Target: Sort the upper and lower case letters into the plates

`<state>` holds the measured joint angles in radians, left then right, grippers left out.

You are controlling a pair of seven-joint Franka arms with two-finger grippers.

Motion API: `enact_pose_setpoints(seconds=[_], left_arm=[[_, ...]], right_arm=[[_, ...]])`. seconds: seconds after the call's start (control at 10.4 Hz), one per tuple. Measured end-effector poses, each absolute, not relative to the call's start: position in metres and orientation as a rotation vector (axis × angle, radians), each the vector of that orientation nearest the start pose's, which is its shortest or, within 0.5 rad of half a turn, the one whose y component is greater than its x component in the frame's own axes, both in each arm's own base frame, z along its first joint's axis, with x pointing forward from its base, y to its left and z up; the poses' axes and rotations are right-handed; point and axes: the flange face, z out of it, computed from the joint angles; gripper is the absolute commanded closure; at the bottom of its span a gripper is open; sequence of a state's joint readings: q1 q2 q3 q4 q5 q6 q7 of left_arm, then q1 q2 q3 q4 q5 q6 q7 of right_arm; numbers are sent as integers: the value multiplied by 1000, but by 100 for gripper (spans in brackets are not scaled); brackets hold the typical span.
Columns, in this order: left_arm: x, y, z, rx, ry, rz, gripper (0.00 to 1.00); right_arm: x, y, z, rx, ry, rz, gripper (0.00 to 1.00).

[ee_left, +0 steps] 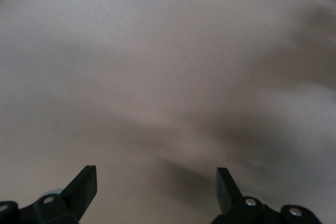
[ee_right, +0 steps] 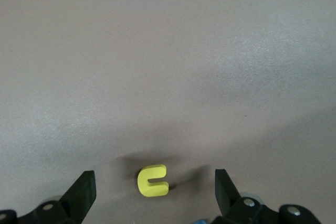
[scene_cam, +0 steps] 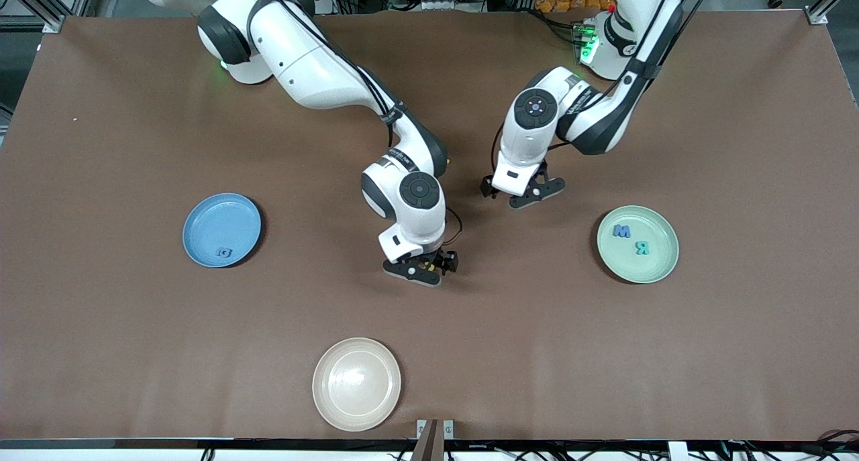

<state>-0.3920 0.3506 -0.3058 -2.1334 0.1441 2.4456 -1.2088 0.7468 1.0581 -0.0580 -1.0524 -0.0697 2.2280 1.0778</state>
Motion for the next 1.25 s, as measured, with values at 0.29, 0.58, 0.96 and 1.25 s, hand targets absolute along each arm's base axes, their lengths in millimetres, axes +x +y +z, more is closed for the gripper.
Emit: enact_pose_setpoints(seconds=[0.29,0.58,0.96,1.25], left_arm=[[415,-398,219,-3075,-718,57,0],[405,-413,218,-3071,-747,59,0],[410,-413,222,-3077,-758,49,0],[411,-421,223,-3076,-801,48,0]], right_arm=[[590,520,189,-3073,491,-241,6],[589,519,178,-3083,506,-233,22],[589,518,177,-3089,504,-242,34],[591,518,179,-3088,505,-247,46]])
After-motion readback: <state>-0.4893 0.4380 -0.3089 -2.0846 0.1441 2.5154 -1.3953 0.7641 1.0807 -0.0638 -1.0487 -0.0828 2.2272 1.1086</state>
